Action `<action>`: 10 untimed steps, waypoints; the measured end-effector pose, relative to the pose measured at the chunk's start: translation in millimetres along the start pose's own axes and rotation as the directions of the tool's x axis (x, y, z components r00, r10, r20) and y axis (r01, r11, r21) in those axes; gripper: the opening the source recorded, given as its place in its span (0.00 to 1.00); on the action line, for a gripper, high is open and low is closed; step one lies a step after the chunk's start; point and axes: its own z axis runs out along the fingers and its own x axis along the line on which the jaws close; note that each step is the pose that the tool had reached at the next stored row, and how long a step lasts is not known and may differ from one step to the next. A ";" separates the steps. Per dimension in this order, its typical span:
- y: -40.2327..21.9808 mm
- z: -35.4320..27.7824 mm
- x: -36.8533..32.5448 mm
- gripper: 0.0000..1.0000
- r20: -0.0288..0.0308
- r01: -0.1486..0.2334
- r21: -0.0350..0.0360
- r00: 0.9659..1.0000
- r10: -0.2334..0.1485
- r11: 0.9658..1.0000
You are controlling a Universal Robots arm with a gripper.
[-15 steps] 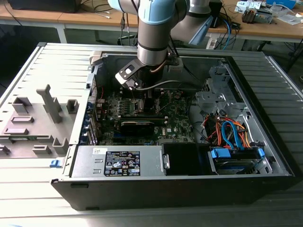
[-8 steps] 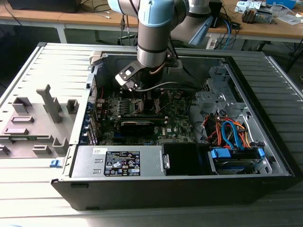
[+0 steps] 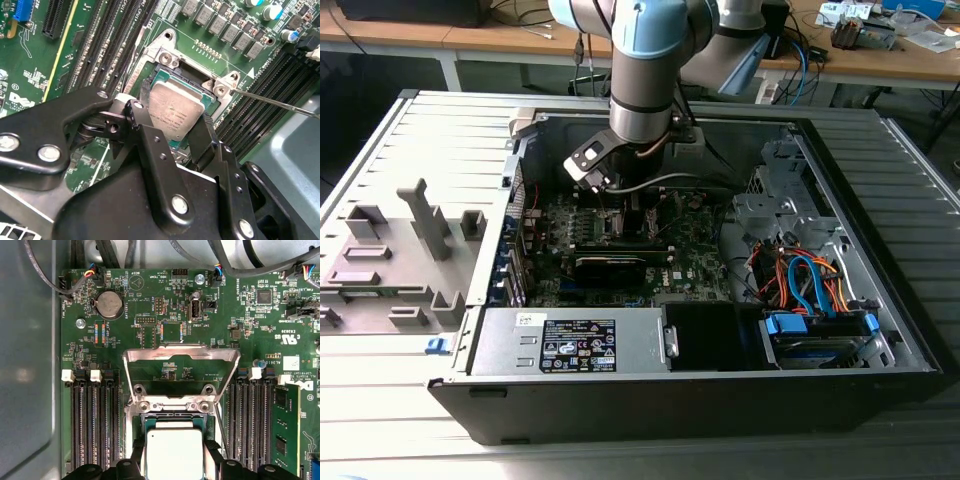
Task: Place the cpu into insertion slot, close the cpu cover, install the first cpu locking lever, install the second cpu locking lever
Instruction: 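Place the cpu into insertion slot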
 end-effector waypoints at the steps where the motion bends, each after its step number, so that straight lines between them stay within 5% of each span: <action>1: 0.0 0.1 0.0 0.55 0.000 0.000 0.000 1.000 0.000 1.000; 10: 0.0 0.4 0.1 0.62 0.000 0.000 0.000 1.000 0.000 1.000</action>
